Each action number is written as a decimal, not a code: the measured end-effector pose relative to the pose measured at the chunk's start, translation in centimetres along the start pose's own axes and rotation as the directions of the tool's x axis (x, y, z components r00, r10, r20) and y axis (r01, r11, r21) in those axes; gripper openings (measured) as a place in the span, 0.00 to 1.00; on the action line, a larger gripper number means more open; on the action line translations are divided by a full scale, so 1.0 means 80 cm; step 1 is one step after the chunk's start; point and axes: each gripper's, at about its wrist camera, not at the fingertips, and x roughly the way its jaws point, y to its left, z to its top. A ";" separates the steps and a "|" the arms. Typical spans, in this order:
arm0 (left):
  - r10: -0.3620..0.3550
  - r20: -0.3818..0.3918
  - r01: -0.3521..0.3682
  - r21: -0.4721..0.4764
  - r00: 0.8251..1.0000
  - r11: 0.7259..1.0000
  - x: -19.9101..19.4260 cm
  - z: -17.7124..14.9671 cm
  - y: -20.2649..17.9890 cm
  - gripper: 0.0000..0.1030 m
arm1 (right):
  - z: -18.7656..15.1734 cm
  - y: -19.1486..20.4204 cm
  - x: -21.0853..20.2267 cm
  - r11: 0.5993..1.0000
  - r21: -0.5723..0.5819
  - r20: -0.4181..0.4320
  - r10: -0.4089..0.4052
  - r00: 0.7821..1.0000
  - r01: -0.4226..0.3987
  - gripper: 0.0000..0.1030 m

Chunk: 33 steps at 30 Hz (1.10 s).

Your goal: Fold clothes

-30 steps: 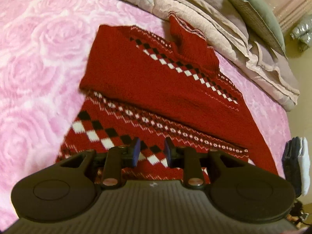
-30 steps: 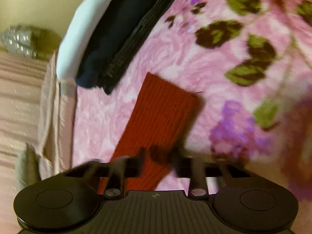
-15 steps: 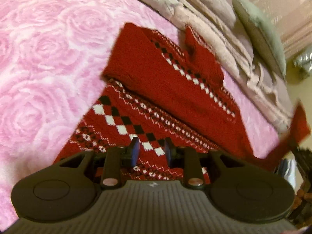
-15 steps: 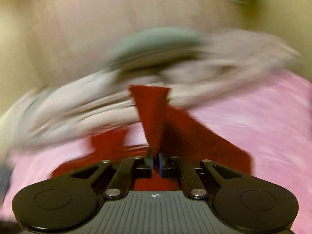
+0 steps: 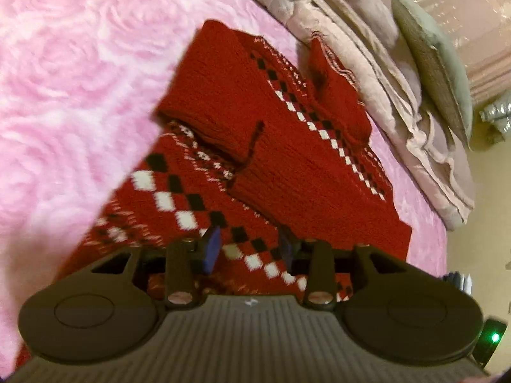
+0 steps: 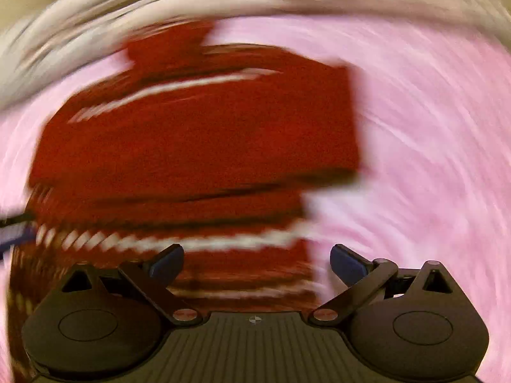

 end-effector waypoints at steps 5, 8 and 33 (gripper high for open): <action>0.088 0.095 -0.089 0.008 0.992 0.996 0.032 0.020 -0.009 0.38 | 0.018 -0.108 -0.007 0.929 0.369 -0.003 0.004 1.000 -0.002 0.98; 0.042 0.087 -0.050 0.091 0.995 0.995 0.049 0.028 -0.022 0.33 | 0.024 -0.128 -0.008 0.904 0.427 0.011 -0.010 1.000 0.004 0.98; -0.032 0.333 -0.129 0.451 0.942 0.883 -0.035 0.112 -0.051 0.08 | 0.056 -0.008 0.050 0.912 -0.295 0.285 -0.202 0.937 0.286 0.97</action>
